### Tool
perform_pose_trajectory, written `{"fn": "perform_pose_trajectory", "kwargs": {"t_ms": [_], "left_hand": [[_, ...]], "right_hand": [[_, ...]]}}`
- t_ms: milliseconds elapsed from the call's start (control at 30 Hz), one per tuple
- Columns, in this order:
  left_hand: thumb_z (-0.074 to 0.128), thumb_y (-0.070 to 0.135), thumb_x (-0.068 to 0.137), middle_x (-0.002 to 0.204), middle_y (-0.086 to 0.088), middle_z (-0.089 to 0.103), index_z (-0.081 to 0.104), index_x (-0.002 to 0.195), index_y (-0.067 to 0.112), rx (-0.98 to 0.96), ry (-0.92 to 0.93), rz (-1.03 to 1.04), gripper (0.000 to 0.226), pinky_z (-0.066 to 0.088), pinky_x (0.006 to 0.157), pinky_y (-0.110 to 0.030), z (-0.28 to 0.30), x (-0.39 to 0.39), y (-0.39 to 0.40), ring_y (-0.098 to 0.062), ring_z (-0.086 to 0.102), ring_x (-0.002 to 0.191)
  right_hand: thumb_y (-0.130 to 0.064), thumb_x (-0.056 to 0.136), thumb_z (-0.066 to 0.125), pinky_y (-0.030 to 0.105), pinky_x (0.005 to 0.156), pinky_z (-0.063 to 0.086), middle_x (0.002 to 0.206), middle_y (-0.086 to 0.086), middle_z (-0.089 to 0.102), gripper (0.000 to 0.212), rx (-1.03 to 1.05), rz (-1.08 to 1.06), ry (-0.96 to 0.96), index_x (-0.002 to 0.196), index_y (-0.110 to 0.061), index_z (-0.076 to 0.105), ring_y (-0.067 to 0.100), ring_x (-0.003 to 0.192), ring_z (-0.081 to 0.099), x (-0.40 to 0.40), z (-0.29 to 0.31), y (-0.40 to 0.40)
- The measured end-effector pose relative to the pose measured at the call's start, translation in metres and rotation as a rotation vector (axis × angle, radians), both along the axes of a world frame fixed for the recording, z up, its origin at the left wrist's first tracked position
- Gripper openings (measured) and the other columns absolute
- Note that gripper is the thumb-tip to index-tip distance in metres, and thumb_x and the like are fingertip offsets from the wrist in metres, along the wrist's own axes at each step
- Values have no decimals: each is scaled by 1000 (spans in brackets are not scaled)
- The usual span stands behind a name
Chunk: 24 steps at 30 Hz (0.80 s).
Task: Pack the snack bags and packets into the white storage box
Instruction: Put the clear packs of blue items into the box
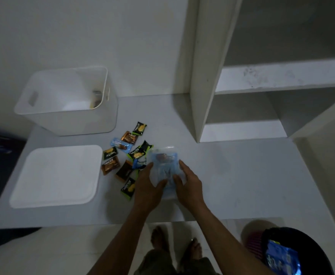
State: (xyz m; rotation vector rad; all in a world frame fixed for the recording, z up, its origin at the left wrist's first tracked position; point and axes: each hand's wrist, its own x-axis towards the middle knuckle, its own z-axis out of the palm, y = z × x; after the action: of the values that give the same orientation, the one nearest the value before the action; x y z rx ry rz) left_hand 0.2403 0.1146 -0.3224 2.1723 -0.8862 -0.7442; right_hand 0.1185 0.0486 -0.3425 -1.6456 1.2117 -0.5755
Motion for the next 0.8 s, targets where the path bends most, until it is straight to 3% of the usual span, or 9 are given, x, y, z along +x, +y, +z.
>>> {"fn": "perform_pose_trajectory", "kwargs": {"t_ms": [167, 267, 367, 467, 567, 633, 700, 767, 800], "left_hand": [[73, 27, 84, 134, -3, 50, 41, 142, 13, -29, 46, -33, 68, 37, 88, -14, -8, 23, 0, -6, 43, 112], [71, 36, 85, 143, -8, 46, 35, 146, 14, -26, 54, -71, 74, 45, 101, -35, -17, 29, 0, -20, 47, 126], [69, 38, 86, 146, -7, 44, 33, 148, 15, -47, 55, -99, 76, 45, 104, -43, -23, 34, 0, -21, 45, 130], [69, 37, 87, 145, -4, 43, 30, 150, 16, -72, 67, -102, 77, 42, 97, -26, -28, 35, 1, -7, 41, 126], [65, 32, 90, 142, 5, 41, 26, 149, 24, -94, 94, -110, 71, 33, 87, -2, -28, 34, 2, 7, 38, 117], [64, 26, 92, 135, 11, 40, 21, 145, 28, -125, 116, -120, 68, 35, 79, 5, -28, 32, 3, 17, 41, 109], [61, 25, 94, 139, 6, 40, 18, 149, 23, -124, 117, -119, 70, 34, 77, 7, -29, 29, 2, 12, 41, 113], [59, 27, 95, 146, -1, 40, 14, 153, 19, -113, 124, -117, 73, 36, 75, 7, -29, 26, 2, 2, 43, 115], [58, 27, 95, 145, -1, 41, 13, 153, 20, -119, 126, -115, 73, 37, 75, 6, -26, 25, 2, 4, 45, 112]], "right_hand": [[-19, 98, 57, -9, 76, 33, 121, -14, 50, 46, 37, -50, -45, 142, -16, 45, -4, 104, 50, 20, 4, 6], [-20, 97, 58, -7, 79, 35, 126, -11, 50, 48, 49, -81, -56, 143, -13, 44, -16, 102, 50, 25, -2, 9], [-25, 98, 57, -3, 87, 36, 126, -22, 49, 43, 16, -106, -44, 137, -31, 41, -21, 105, 48, 28, -7, 10], [-41, 94, 51, 11, 95, 40, 125, -35, 40, 44, 20, -119, -9, 134, -47, 32, -12, 114, 46, 33, -11, 14], [-43, 100, 45, 29, 98, 52, 132, -16, 51, 38, 60, -99, -13, 138, -46, 37, 0, 119, 53, 34, -18, 15], [-36, 103, 43, 28, 93, 55, 131, -11, 53, 36, 80, -93, -21, 138, -43, 36, -3, 115, 56, 35, -19, 16], [-32, 104, 43, 16, 86, 54, 125, -19, 51, 39, 84, -97, -22, 134, -53, 30, -11, 110, 56, 34, -17, 16], [-35, 103, 43, 21, 89, 56, 135, -17, 48, 46, 95, -94, -32, 138, -55, 21, -3, 116, 57, 33, -16, 17], [-38, 103, 43, 27, 91, 56, 142, -12, 45, 50, 101, -82, -39, 143, -52, 16, 5, 120, 57, 32, -16, 18]]}}
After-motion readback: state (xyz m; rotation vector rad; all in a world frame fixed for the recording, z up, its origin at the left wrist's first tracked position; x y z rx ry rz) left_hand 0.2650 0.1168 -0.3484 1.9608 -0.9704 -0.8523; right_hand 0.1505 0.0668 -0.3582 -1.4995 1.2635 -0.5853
